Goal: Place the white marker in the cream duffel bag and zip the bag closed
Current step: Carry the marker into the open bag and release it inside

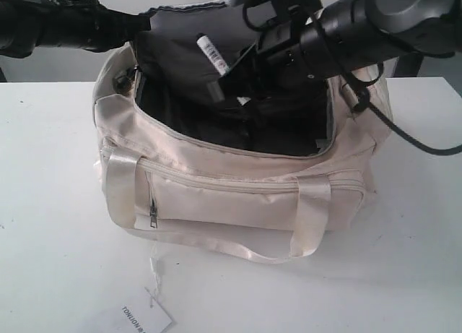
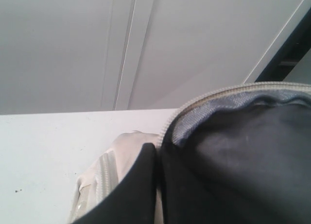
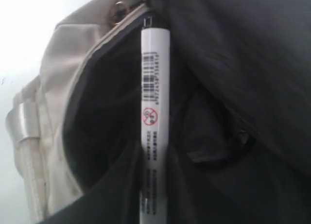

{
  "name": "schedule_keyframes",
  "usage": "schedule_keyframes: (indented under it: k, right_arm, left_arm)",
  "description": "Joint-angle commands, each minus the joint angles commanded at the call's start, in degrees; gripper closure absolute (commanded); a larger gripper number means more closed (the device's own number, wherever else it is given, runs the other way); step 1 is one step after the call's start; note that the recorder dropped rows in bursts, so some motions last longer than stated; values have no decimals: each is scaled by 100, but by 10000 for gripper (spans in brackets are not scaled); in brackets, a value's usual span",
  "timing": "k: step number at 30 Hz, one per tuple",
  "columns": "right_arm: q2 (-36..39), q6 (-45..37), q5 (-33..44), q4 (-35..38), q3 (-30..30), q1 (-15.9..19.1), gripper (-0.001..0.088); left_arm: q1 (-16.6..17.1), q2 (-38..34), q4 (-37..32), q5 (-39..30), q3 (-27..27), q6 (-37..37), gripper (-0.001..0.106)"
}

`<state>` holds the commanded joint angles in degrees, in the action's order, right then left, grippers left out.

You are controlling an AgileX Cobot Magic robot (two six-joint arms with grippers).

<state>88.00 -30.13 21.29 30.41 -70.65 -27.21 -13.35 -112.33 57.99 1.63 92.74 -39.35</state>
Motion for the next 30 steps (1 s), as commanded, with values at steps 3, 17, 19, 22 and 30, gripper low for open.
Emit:
schedule_keyframes:
  k: [3, 17, 19, 22, 30]
  right_arm:
    - [64, 0, -466, 0, 0, 41, 868]
    - [845, -49, -673, -257, 0, 41, 868]
    - [913, -49, -673, -303, 0, 41, 868]
    - [997, -49, -657, -320, 0, 41, 868]
    - [1060, -49, -460, -477, 0, 41, 866]
  left_arm:
    - [0, 0, 0, 0, 0, 0, 1053]
    - [0, 0, 1, 11, 0, 0, 1053]
    - [0, 0, 1, 11, 0, 0, 1053]
    - [0, 0, 1, 3, 0, 0, 1053]
    - [0, 0, 1, 3, 0, 0, 1053]
